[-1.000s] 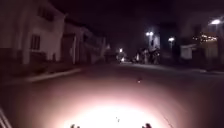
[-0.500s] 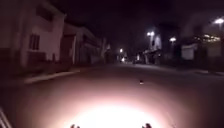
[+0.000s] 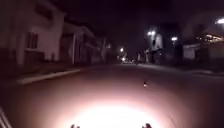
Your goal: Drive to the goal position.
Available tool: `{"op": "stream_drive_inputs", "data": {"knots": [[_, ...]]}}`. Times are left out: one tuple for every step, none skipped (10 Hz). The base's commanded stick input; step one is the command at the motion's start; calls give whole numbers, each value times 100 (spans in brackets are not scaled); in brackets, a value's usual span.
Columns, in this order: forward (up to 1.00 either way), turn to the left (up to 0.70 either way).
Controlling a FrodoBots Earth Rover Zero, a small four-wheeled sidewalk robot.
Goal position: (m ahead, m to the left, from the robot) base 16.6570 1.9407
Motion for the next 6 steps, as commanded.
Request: {"op": "stream_drive_inputs", "data": {"knots": [[50, -50], [50, -50], [50, -36], [50, -17], [50, 0], [50, 0]]}}
